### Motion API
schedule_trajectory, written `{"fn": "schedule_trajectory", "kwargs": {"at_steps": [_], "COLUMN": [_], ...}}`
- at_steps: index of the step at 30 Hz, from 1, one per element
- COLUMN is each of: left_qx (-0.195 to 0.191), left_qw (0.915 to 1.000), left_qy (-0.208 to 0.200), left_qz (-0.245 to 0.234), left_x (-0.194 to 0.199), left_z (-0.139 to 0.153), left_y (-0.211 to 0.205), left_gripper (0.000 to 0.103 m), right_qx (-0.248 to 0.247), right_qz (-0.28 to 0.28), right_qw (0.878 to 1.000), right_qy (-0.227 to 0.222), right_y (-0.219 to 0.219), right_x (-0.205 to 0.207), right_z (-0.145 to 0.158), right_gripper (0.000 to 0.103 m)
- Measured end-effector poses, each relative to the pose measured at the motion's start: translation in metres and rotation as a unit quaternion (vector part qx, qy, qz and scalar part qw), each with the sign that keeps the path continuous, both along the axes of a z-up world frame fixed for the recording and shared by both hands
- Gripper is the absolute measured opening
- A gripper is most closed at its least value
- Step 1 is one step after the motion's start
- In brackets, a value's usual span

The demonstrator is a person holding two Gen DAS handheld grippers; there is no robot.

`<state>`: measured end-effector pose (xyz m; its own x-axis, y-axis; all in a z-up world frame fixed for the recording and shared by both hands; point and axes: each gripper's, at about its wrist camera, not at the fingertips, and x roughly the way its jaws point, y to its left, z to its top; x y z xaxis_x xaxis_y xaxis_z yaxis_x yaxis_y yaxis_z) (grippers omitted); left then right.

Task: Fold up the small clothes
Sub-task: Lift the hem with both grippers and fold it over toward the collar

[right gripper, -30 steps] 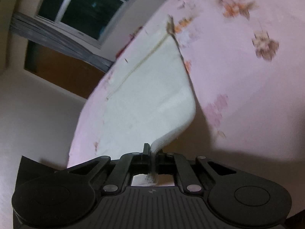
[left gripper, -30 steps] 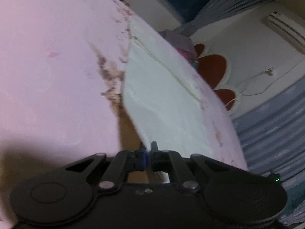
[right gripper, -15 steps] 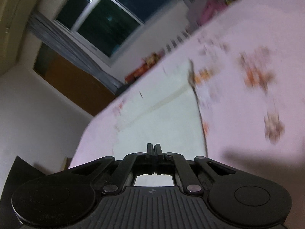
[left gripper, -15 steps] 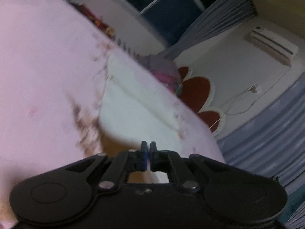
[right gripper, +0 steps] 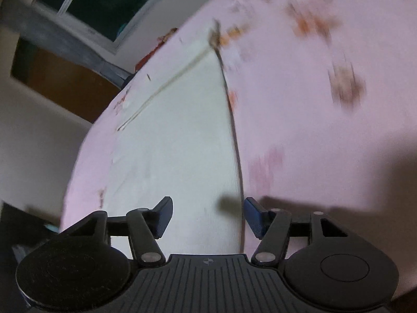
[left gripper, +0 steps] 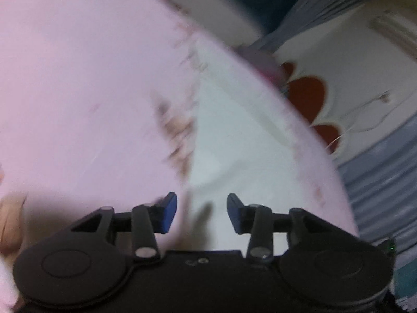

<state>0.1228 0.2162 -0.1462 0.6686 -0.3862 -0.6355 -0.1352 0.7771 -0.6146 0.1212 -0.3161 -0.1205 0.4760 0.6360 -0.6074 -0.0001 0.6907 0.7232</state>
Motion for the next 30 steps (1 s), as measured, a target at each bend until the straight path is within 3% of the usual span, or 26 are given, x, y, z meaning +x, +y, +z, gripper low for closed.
{"fn": "schedule_trajectory", "kwargs": {"at_steps": [3, 5, 6, 10, 16, 17, 18, 21, 25, 30], "left_qx": [-0.054, -0.097, -0.105, -0.181, -0.181, -0.174, -0.163, -0.159, -0.176, -0.188], "left_qw": [0.9983, 0.9945, 0.9938, 0.9832, 0.9833, 0.9846, 0.9864, 0.9868, 0.9809, 0.9703], "left_qy": [0.017, 0.024, 0.025, 0.024, 0.019, 0.021, 0.017, -0.027, -0.081, -0.152], "left_qz": [-0.016, -0.03, -0.028, 0.004, -0.006, -0.005, -0.004, 0.005, 0.015, 0.014], "left_x": [-0.005, -0.006, -0.006, -0.01, -0.001, 0.002, 0.003, -0.007, -0.015, 0.02], "left_z": [-0.019, -0.031, -0.037, -0.06, -0.06, -0.058, -0.054, -0.035, 0.002, 0.057], "left_y": [0.003, 0.002, 0.002, 0.013, 0.007, 0.005, 0.002, 0.003, 0.006, 0.01], "left_gripper": [0.034, 0.024, 0.021, 0.008, 0.007, 0.004, 0.004, 0.003, 0.003, 0.003], "right_qx": [0.004, 0.039, 0.054, 0.125, 0.18, 0.176, 0.169, 0.175, 0.192, 0.161], "right_qz": [-0.002, -0.009, -0.009, -0.019, -0.049, -0.049, -0.045, -0.042, -0.048, -0.028], "right_qw": [1.0, 0.999, 0.998, 0.991, 0.982, 0.982, 0.984, 0.984, 0.979, 0.978], "right_qy": [0.004, 0.009, 0.014, 0.047, 0.044, 0.044, 0.044, 0.009, -0.052, -0.129], "right_y": [0.005, -0.001, -0.004, -0.013, -0.003, 0.0, 0.003, 0.002, -0.007, -0.004], "right_x": [-0.01, -0.014, -0.016, -0.023, -0.017, -0.013, -0.009, -0.004, 0.001, 0.024], "right_z": [-0.016, -0.025, -0.03, -0.051, -0.059, -0.057, -0.055, -0.033, 0.013, 0.086], "right_gripper": [0.052, 0.048, 0.039, 0.025, 0.023, 0.003, 0.003, 0.003, 0.003, 0.003]}}
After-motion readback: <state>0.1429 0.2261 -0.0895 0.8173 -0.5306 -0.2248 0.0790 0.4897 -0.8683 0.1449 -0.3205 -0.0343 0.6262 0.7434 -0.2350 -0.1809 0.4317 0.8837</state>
